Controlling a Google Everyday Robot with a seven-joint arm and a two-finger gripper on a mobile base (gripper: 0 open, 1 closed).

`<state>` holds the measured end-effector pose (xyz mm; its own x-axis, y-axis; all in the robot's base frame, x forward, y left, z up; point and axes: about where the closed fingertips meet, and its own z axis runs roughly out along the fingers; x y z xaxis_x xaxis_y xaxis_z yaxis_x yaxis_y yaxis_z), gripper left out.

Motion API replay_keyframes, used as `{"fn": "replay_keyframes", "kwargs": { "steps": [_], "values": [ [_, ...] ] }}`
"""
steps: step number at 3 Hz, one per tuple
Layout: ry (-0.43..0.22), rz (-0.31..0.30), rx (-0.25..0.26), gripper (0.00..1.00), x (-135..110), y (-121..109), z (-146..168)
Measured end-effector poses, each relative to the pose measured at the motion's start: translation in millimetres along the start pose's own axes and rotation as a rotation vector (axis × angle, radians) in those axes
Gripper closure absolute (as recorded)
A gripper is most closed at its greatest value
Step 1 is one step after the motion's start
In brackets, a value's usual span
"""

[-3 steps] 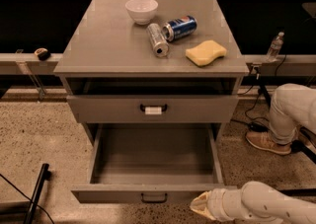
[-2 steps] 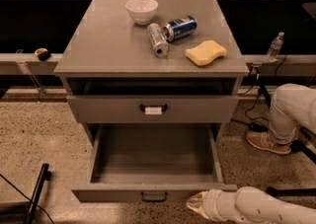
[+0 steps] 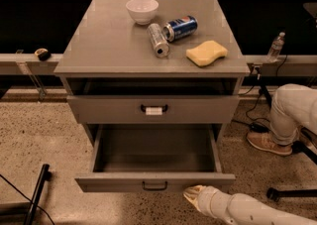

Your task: Close middle drawer

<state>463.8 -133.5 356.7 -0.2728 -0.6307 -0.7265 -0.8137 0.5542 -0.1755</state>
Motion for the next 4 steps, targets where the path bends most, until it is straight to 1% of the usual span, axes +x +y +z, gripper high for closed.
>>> {"fn": "replay_keyframes", "kwargs": {
  "steps": [1, 2, 3, 4],
  "values": [
    [-0.037, -0.003, 0.079, 1.00, -10, -22, 9],
    [-0.067, -0.024, 0.125, 1.00, -22, -51, 17],
    [-0.114, -0.060, 0.135, 1.00, -36, -79, 28],
    [-0.144, -0.093, 0.116, 1.00, -52, -116, 44]
  ]
}}
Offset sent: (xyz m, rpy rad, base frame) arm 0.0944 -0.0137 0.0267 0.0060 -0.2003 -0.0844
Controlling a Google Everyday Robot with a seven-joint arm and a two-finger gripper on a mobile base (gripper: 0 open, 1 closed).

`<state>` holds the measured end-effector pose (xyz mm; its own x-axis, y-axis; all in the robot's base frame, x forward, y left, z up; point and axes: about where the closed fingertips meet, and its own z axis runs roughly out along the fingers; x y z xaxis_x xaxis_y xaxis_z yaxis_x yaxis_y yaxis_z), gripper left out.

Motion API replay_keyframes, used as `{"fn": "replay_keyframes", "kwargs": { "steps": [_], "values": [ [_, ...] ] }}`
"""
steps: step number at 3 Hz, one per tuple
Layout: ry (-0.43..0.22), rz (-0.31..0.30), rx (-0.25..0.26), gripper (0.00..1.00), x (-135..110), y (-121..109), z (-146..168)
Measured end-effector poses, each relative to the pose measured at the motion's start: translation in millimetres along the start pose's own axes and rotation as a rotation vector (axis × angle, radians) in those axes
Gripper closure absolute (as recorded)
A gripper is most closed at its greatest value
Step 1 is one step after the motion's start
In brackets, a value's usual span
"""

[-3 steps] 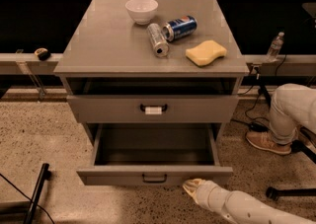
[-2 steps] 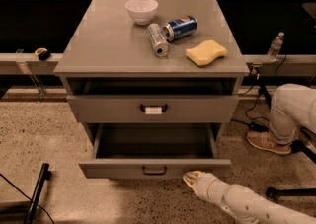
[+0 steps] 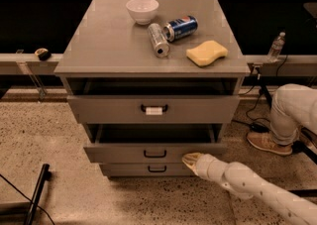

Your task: Close middle drawer

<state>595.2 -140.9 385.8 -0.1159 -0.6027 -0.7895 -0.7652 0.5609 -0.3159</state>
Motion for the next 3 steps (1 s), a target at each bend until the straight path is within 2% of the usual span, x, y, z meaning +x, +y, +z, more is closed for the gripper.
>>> {"fn": "replay_keyframes", "kwargs": {
  "steps": [1, 2, 3],
  "values": [
    [-0.009, -0.028, -0.024, 1.00, -8, -29, 24],
    [-0.019, -0.032, -0.042, 1.00, -10, -46, 35],
    [-0.021, -0.033, -0.044, 1.00, -10, -46, 36]
  ]
}}
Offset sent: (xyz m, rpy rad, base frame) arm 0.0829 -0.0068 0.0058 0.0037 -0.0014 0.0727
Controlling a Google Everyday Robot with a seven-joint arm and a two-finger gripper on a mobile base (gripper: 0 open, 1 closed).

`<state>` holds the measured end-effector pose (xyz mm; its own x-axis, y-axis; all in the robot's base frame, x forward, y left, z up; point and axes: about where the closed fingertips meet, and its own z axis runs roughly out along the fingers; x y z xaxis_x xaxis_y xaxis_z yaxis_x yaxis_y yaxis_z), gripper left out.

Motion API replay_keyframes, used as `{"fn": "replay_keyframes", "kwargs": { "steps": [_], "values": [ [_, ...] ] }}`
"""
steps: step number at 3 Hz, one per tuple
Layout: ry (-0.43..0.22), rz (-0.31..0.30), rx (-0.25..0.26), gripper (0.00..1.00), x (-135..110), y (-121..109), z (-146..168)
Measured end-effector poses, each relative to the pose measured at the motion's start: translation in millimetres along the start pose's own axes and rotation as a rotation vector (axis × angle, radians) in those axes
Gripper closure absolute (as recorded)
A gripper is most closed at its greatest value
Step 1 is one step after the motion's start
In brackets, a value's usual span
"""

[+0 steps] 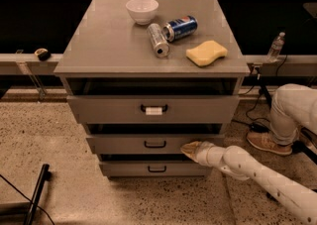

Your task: Close middle drawer

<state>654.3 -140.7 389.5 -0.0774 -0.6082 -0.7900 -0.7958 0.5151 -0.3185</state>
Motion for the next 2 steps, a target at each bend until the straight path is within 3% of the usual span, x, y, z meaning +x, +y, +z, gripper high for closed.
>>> {"fn": "replay_keyframes", "kwargs": {
  "steps": [1, 2],
  "values": [
    [-0.052, -0.039, -0.086, 1.00, -15, 11, -31],
    [-0.104, -0.097, -0.143, 1.00, -21, 11, -92]
  ]
}}
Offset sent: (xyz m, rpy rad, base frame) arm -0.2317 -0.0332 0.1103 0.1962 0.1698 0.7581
